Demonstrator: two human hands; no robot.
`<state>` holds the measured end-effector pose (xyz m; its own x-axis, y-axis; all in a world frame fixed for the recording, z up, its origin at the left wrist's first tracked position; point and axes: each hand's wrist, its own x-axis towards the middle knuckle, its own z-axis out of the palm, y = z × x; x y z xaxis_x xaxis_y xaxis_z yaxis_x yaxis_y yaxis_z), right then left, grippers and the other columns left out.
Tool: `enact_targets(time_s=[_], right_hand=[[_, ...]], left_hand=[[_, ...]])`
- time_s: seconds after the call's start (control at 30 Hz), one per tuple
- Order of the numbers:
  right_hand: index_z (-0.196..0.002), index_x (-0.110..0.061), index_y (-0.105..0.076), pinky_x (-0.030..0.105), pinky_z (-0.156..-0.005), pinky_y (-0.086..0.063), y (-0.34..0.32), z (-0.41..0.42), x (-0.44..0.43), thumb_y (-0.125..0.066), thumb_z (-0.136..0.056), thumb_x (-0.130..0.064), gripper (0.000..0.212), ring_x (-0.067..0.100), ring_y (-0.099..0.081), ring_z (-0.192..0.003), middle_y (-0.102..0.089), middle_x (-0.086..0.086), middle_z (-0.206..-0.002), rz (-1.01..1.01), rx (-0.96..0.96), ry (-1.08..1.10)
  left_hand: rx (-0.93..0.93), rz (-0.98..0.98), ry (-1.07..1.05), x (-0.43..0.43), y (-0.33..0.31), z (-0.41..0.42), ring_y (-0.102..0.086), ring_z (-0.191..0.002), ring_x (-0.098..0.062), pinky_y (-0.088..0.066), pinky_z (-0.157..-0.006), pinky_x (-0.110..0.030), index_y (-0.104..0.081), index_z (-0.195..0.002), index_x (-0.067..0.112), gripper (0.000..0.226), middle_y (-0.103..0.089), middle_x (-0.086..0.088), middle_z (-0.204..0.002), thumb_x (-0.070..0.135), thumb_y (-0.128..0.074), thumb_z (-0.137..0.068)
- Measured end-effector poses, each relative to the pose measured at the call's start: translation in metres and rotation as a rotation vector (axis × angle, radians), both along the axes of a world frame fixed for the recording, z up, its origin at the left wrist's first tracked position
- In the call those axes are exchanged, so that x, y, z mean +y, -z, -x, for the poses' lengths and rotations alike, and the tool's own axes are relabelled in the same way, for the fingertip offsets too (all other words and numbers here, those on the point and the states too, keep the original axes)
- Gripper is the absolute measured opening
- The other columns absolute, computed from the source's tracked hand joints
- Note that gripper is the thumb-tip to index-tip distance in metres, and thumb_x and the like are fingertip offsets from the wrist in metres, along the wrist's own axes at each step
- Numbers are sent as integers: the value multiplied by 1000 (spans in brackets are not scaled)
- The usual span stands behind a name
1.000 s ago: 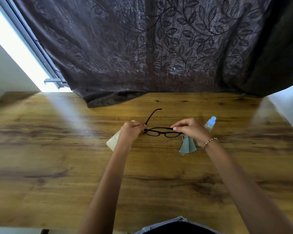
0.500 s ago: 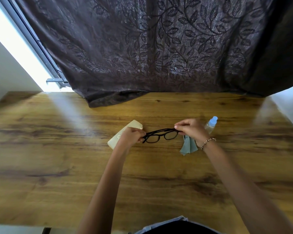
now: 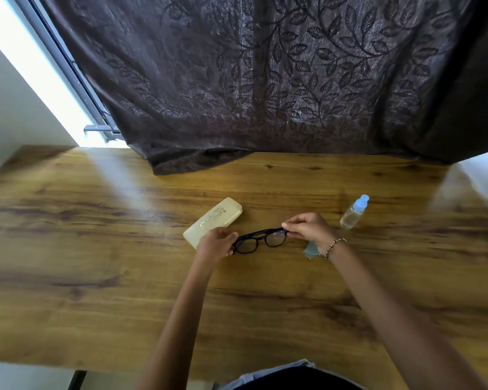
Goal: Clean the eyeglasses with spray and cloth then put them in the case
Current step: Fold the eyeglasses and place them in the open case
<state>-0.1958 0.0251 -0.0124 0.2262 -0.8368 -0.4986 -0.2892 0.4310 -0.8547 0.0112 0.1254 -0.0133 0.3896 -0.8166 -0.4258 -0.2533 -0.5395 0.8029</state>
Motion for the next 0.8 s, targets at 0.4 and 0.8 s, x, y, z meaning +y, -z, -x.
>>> enact_targets(time_s=[0.4,0.8], right_hand=[[-82,-14,-67,26,-75,-58,13,-2,3,-70,-86,-22,9,12,-66,-73,-69,5,-88,146,224,-70],[-103,-15,-66,23,-83,-50,-17,-62,-4,-66,-86,-15,17,9,-59,-92,-63,0,-107,696,331,-438]], left_hand=[[-290,95,-80,27,13,-2,-64,-59,-9,-51,-52,-22,-67,-98,16,30,-70,2,-79,44,-57,-92],[-701,186,-198,56,32,-40,-41,-116,-23,-37,-89,-40,-46,-131,15,82,-49,-4,-127,49,-81,-66]])
